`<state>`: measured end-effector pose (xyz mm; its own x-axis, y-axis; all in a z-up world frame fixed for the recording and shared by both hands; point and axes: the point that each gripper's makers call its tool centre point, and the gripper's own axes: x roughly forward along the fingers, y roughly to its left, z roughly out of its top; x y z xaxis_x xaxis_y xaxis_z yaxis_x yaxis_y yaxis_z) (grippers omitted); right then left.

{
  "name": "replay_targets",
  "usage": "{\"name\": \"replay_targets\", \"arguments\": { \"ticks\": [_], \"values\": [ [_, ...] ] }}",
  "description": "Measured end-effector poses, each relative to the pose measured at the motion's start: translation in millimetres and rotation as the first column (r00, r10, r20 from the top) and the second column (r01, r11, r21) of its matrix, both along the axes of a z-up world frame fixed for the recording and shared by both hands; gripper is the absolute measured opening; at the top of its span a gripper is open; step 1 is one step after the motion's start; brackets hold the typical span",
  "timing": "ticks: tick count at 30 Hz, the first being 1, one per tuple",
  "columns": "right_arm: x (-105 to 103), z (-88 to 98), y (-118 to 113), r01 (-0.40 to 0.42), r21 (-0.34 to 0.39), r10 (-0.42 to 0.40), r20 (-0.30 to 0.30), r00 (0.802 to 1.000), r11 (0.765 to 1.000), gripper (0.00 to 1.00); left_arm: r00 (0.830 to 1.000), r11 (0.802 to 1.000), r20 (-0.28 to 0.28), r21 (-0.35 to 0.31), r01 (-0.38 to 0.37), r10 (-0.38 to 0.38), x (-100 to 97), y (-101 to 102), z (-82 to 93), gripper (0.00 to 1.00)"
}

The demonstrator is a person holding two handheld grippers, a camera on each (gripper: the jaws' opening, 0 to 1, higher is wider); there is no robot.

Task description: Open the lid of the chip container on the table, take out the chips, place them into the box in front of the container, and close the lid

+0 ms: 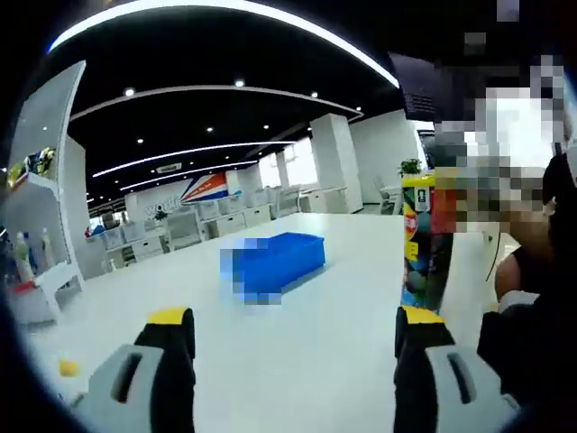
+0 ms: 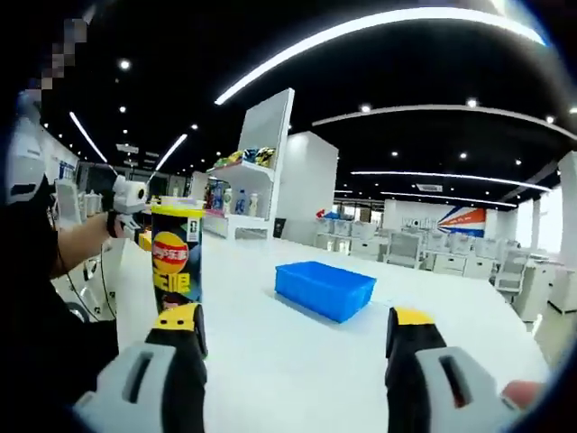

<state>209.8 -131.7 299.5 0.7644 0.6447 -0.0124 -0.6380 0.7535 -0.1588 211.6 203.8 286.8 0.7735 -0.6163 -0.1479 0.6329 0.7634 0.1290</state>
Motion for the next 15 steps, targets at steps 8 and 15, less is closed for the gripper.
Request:
{"name": "replay_targets", "arguments": {
  "ticks": [8,15],
  "values": [
    [-49.4,31.2,-9.8,0.000,-0.036,0.000,0.008,1.000,0.999,0.78,1.000,1.000,0.019,0.019,0.018,-0.019,-53.5,3.8,50.4,0.87],
    [-79.4,30.4,-3.4,-0.055,-0.089,0.051,-0.046,0.998,0.995,0.78,0.998,0.996,-0.014,0.063,0.059,-0.058,-81.2,-8.5,57.6,0.87]
  ]
}}
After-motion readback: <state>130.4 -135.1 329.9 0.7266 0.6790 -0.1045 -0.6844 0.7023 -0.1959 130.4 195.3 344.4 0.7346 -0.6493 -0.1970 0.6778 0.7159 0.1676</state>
